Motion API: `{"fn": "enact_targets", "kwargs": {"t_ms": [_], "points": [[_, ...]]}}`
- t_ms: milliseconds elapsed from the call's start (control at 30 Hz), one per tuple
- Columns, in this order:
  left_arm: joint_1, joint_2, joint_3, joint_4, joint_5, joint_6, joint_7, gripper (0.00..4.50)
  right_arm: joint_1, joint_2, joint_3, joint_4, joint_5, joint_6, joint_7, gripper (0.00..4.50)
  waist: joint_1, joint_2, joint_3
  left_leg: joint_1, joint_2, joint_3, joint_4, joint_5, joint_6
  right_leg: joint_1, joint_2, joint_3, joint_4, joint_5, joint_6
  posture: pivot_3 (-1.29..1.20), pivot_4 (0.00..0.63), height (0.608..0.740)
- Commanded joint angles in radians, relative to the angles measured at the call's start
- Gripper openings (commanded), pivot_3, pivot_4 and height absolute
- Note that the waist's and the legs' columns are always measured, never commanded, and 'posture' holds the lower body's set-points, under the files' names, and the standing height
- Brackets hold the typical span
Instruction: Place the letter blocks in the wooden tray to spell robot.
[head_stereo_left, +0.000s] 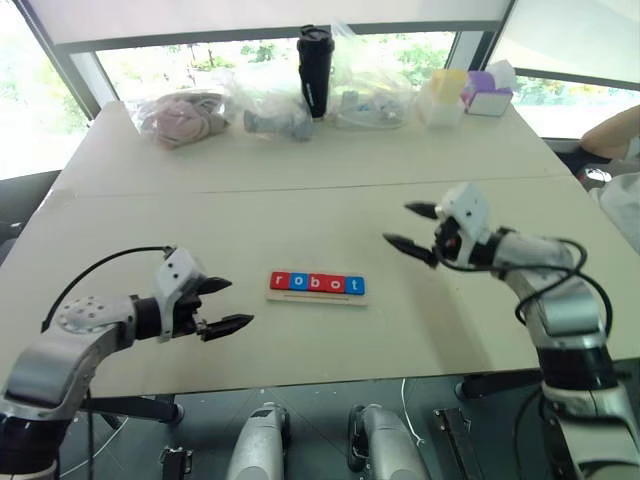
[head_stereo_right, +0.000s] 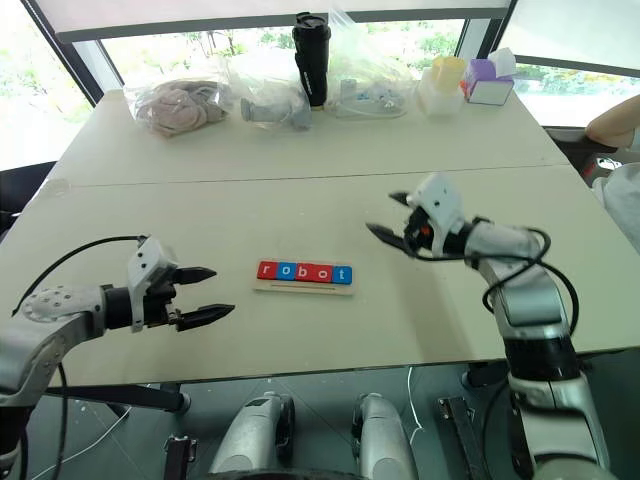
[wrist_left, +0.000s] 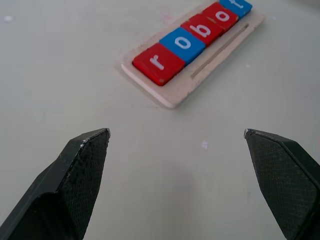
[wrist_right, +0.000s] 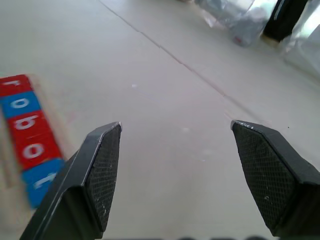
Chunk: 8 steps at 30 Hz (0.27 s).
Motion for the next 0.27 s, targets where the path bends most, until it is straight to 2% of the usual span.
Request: {"fn": "enact_targets", "kwargs": {"t_ms": [33,167,267], "points": [[0.039,0.019,0.098,-0.033,-0.044,0.003,-0.014,4.50,0.082,-0.013,-0.122,-0.234,0.154,0.189,-0.059,3.60,-0.003,0.000,0.000,0.000,0.000,0.000,0.000,0.000,0.000,0.000,0.000,0.000,0.000,0.000,-0.001,0.00,0.150,0.740],[0.107,0.005,0.143,-0.052,-0.067,0.008,-0.005,4.50,0.261,-0.038,-0.190,-0.369,0.225,0.293,-0.088,3.60,-0.001,0.000,0.000,0.002,0.001,0.000,0.001,-0.002,-0.003,0.002,-0.001,0.000,-0.001,0.001,-0.003,0.00,0.150,0.740],[0.130,-0.011,0.143,-0.047,-0.073,0.008,0.012,4.50,0.336,-0.062,-0.200,-0.406,0.263,0.327,-0.086,3.60,0.001,0.000,0.000,0.002,0.001,-0.001,0.001,-0.002,-0.004,0.002,-0.002,0.000,-0.003,0.001,-0.003,0.00,0.150,0.740]]}}
